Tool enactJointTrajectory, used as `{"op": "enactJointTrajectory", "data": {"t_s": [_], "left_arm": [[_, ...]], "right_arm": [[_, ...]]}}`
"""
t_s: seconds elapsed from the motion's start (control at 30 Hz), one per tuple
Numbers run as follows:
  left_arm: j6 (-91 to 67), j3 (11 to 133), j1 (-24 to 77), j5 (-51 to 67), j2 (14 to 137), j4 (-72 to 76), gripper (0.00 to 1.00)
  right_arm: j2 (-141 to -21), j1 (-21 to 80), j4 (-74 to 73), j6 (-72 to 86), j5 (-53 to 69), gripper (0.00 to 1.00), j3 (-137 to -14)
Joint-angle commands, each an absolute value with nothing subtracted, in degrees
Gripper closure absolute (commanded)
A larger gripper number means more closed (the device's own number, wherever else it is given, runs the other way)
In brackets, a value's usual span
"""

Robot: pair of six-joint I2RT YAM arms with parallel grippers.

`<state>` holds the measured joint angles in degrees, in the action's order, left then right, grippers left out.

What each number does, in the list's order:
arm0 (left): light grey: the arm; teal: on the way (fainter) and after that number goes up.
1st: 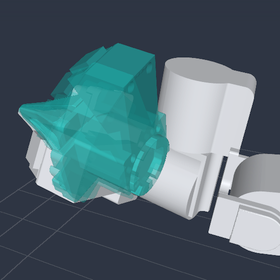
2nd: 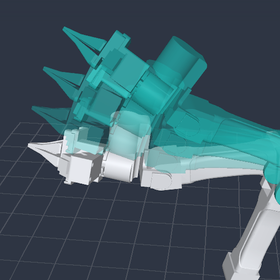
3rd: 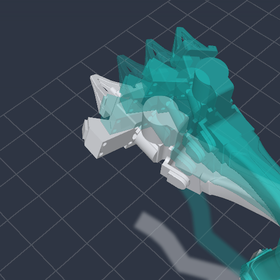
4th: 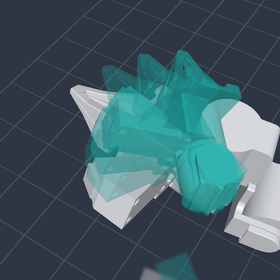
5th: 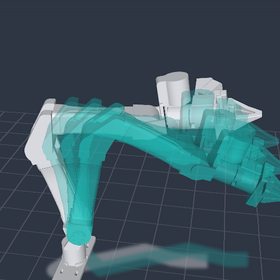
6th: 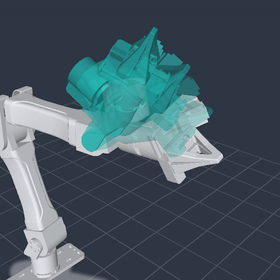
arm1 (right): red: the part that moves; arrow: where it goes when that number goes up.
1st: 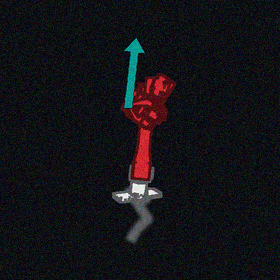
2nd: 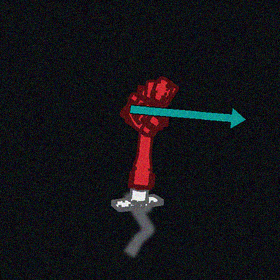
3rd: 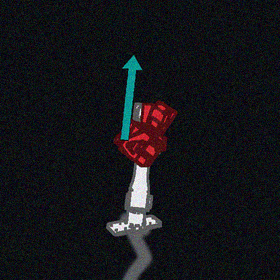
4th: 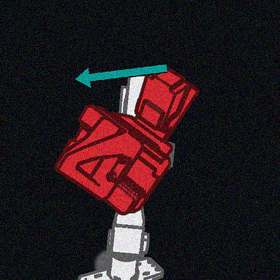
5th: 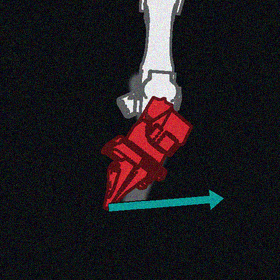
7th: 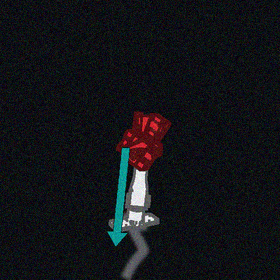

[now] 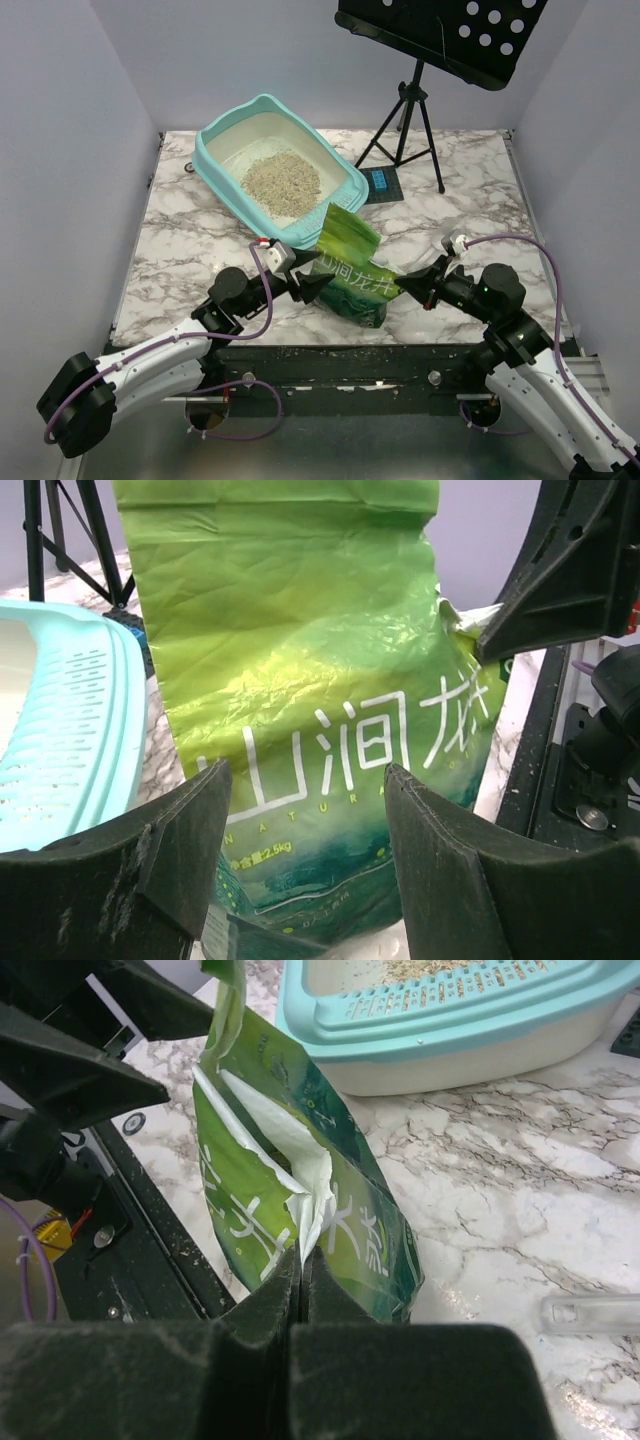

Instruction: Fill the litter box with clean litter

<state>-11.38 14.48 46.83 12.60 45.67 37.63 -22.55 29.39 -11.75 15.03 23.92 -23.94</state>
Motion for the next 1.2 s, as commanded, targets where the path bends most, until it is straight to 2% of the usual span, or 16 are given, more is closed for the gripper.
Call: {"op": "enactJointTrajectory", "data": {"t_s": [0.0, 0.33, 0.63, 0.97, 1.17], "left_arm": [[-7.74, 18.63, 44.48, 18.63, 48.95, 41.32, 0.3], [-4.65, 22.23, 40.61, 18.19, 46.14, 34.01, 0.3], [-10.45, 25.4, 34.99, 35.05, 56.32, 41.3, 0.32], [-24.32, 25.66, 28.74, 47.35, 68.19, 59.66, 0.35], [-41.9, 24.7, 27.51, 57.38, 76.71, 82.68, 0.38]], "right_arm": [[-20.83, 29.27, -12.39, 15.29, 26.9, 1.0, -24.17], [-21.88, 29.27, -12.13, 15.12, 28.47, 1.0, -23.99], [-21.62, 29.27, -11.43, 15.56, 29.35, 1.0, -23.64], [-20.83, 29.27, -11.43, 15.91, 29.97, 1.0, -23.29], [-21.88, 29.18, -11.34, 15.64, 30.85, 1.0, -23.55]]}}
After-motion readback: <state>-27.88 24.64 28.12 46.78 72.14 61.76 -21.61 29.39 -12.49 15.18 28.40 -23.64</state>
